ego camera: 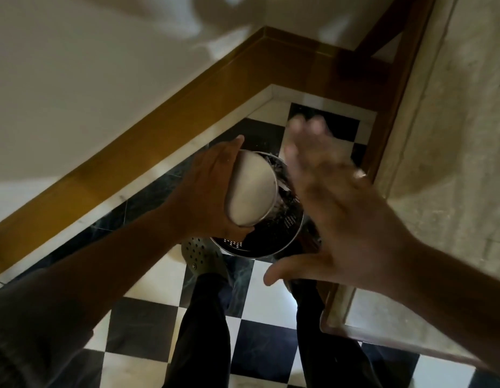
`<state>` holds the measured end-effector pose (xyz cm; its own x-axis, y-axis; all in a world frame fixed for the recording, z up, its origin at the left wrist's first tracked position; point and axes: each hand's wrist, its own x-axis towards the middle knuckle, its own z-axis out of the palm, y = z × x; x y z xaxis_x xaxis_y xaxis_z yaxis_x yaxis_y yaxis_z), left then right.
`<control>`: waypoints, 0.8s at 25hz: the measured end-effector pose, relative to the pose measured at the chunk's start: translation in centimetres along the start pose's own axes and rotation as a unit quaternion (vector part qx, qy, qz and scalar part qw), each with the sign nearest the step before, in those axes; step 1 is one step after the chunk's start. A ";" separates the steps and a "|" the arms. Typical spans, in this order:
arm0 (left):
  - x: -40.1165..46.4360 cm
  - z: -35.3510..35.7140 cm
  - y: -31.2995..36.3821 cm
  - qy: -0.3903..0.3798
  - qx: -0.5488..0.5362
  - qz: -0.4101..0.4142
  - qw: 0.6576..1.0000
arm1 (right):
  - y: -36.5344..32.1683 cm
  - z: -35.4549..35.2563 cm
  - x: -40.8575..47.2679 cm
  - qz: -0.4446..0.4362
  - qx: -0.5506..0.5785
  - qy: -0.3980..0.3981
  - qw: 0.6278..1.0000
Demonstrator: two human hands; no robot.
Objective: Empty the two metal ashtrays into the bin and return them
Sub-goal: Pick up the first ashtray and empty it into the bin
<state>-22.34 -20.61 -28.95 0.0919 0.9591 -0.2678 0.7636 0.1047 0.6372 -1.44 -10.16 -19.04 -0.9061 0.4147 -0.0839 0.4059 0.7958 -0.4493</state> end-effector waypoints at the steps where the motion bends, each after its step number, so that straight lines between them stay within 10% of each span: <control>1: 0.2 -0.4 0.1 0.001 0.002 0.003 1.000 | -0.1 -0.7 0.1 0.000 0.005 0.032 0.999; 7: 0.6 -0.5 1.3 0.008 0.020 0.070 0.997 | -0.2 5.1 -0.5 -0.041 -0.072 -0.210 0.974; 15: 0.2 -0.8 1.4 -0.024 -0.162 -0.067 0.984 | 1.8 6.5 -0.8 -0.007 0.037 -0.071 0.997; 20: -0.1 -1.5 2.2 0.018 -0.486 -0.359 0.797 | 0.6 6.6 -0.1 0.294 0.310 -0.054 0.903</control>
<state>-21.68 -20.04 -26.46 -0.1775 0.5656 -0.8054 -0.2460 0.7669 0.5927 -1.90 -12.64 -25.13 -0.5762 0.6131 -0.5404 0.7049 0.0383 -0.7083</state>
